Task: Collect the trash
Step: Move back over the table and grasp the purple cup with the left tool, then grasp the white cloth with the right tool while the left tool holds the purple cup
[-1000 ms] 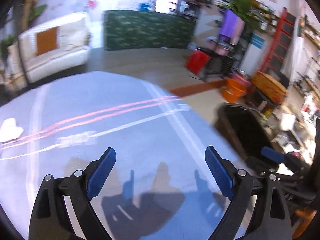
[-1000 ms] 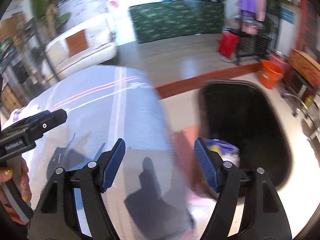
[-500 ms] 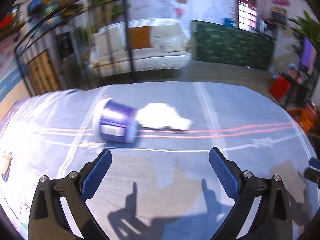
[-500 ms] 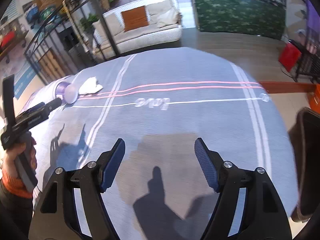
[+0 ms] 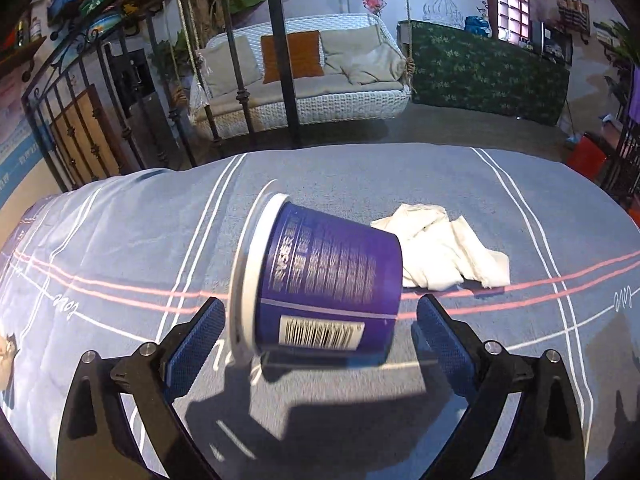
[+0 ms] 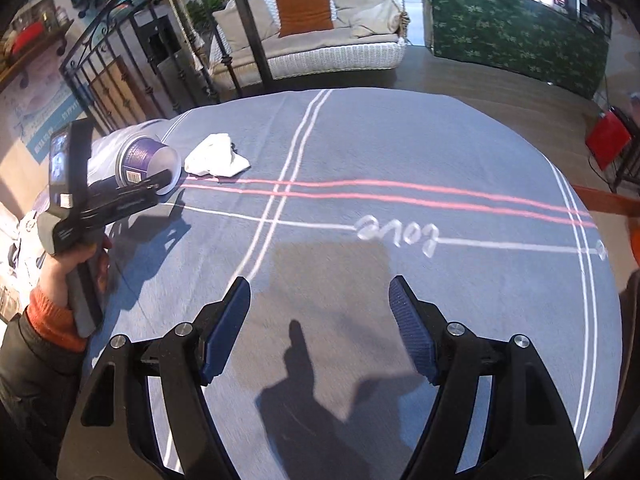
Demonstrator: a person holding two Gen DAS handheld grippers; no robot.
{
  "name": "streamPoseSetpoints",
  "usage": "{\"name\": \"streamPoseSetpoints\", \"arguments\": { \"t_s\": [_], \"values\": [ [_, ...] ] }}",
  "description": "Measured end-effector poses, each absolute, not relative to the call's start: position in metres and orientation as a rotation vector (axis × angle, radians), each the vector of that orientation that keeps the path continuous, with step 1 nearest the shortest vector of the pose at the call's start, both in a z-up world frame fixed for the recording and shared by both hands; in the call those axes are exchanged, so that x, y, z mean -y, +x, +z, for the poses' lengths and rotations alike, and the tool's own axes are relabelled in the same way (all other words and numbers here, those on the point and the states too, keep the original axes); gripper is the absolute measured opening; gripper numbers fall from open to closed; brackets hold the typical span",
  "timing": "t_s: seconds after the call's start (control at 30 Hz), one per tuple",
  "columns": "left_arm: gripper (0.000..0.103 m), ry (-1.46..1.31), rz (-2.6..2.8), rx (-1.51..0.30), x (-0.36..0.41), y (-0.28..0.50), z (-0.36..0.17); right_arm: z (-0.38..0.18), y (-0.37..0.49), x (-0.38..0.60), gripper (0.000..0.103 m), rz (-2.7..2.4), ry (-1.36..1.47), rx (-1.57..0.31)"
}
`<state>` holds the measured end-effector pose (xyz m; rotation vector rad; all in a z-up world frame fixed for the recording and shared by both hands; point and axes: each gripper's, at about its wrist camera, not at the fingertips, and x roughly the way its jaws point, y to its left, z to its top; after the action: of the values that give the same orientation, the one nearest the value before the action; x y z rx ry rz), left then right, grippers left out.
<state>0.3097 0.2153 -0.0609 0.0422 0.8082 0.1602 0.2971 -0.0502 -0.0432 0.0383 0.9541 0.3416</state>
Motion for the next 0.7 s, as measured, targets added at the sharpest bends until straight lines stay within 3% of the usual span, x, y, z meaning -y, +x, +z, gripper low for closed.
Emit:
{"name": "streamPoseSetpoints", "arguments": {
  "t_s": [0.17,0.63,0.7],
  "values": [
    [0.060,0.039,0.112,-0.820,-0.217,0.312,-0.064,-0.045,0.328,0.017,0.072,0.392,0.016,-0.957],
    [0.058,-0.087,0.133,-0.709,-0.241,0.257,-0.034,-0.066,0.407,-0.114,0.072,0.509,-0.181,-0.964],
    [0.058,-0.112,0.135,-0.716,-0.244,0.253,-0.035,-0.072,0.416,-0.125,0.066,0.505,-0.197,-0.974]
  ]
}}
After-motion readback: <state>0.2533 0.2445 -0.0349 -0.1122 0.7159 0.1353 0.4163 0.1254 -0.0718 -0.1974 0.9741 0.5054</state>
